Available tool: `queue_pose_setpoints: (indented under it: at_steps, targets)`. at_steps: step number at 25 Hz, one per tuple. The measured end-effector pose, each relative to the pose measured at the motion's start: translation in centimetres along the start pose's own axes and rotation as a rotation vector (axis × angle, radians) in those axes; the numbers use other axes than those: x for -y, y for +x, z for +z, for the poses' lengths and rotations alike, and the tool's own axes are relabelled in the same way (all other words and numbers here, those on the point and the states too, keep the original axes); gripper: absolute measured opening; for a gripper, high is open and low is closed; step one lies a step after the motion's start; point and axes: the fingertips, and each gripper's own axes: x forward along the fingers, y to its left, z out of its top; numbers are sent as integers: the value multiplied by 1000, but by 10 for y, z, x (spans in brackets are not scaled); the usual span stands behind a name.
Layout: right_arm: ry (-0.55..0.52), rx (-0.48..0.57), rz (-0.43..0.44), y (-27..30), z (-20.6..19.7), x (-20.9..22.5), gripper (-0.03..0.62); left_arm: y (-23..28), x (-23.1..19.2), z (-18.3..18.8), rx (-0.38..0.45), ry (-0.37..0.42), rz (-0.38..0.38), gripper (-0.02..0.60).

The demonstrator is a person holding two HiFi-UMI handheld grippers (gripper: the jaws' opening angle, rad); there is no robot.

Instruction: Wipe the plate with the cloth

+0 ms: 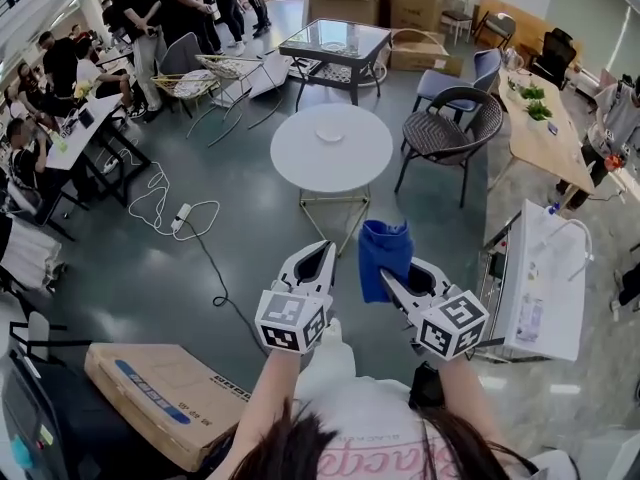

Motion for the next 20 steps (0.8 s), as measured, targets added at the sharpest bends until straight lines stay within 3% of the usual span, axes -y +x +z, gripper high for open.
queue_pose_setpoints:
  at_steps: [20]
  targets:
    - [13,-11,-53,169,53,95,133,142,-134,36,-18,16,-73,6]
